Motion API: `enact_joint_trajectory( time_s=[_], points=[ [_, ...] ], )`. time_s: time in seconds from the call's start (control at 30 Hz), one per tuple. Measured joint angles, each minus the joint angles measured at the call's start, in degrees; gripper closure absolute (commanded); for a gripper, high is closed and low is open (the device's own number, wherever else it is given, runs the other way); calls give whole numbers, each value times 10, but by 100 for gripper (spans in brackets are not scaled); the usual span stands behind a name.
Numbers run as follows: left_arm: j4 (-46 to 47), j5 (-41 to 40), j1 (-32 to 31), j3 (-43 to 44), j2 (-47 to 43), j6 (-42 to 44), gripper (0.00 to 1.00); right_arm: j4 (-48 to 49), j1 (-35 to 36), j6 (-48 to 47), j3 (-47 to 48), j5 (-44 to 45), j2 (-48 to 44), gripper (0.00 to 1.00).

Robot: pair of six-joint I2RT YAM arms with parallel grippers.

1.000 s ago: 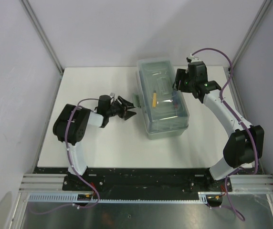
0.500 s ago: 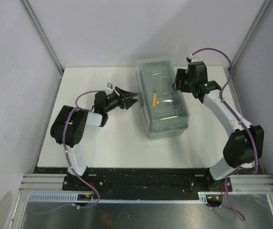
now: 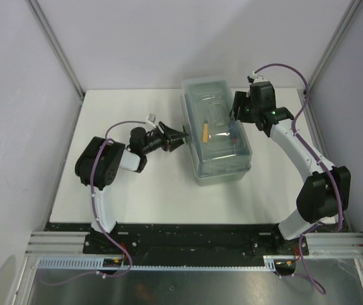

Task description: Pack the tool kit

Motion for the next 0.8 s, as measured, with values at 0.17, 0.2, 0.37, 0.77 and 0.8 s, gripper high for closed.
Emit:
enact_joint_trajectory(
  time_s=[0.17, 0.2, 0.37, 0.77, 0.8],
  points=[
    [20, 3, 1, 0, 0, 27, 40, 0, 0, -4, 1, -1, 1, 37],
    [22, 3, 1, 0, 0, 32, 38, 0, 0, -4, 1, -1, 1, 37],
    [52, 7, 1, 0, 11, 45, 36, 0, 0, -8, 2, -1, 2, 37],
    [121, 9, 1, -9, 35, 56, 2, -6, 0, -18, 10, -3, 6, 37],
    [122, 9, 1, -10, 35, 58, 1, -7, 0, -19, 10, -3, 6, 37]
  ],
)
